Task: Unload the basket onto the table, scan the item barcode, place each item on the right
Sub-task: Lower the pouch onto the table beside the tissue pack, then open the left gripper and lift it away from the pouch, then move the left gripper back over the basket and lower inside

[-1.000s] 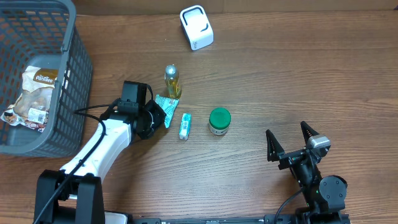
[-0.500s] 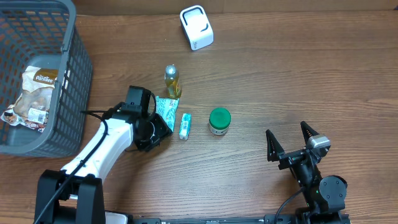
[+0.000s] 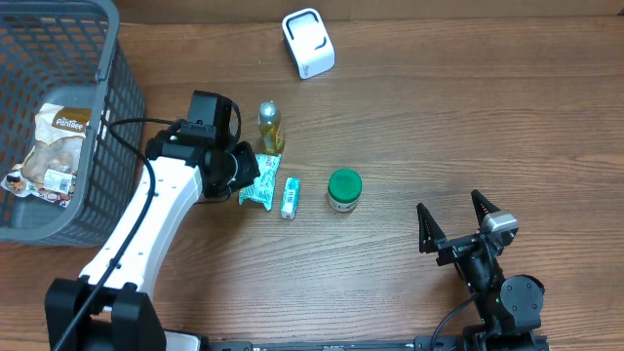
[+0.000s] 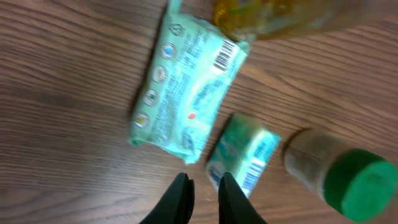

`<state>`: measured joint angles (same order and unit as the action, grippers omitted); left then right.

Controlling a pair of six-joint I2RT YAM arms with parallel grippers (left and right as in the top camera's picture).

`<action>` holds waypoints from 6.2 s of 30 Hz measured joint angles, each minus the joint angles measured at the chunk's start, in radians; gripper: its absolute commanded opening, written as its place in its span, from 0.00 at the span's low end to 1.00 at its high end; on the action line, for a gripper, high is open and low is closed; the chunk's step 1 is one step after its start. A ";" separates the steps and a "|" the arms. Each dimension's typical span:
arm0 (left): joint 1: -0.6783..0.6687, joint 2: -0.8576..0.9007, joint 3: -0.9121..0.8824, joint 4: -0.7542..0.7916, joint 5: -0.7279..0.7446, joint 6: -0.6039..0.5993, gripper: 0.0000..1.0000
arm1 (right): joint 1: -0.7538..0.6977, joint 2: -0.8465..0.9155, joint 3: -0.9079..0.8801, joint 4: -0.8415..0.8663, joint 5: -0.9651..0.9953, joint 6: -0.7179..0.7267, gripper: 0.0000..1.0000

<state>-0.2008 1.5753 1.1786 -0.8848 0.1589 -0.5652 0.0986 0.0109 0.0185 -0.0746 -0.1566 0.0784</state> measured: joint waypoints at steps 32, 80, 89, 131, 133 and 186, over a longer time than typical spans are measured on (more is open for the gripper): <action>-0.028 0.328 0.078 -0.100 -0.067 0.151 0.04 | 0.000 0.000 0.000 0.000 0.000 0.000 1.00; -0.029 -0.175 0.228 -0.079 -0.141 0.233 0.15 | 0.000 0.000 0.000 0.000 0.000 0.000 1.00; -0.029 -0.238 0.229 -0.072 -0.179 0.338 0.54 | 0.000 0.000 0.000 0.000 0.000 0.000 1.00; -0.029 -0.237 0.278 -0.117 -0.205 0.505 1.00 | 0.000 0.000 0.000 0.000 0.000 0.000 1.00; -0.029 -0.237 0.340 -0.135 -0.205 0.522 1.00 | 0.000 0.000 0.000 0.001 0.000 0.000 1.00; 0.661 0.018 0.711 -0.006 -0.493 0.681 1.00 | 0.000 0.000 0.000 0.000 0.000 0.000 1.00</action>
<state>0.4606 1.5929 1.8896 -0.8913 -0.3340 0.1158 0.0986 0.0109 0.0185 -0.0742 -0.1566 0.0784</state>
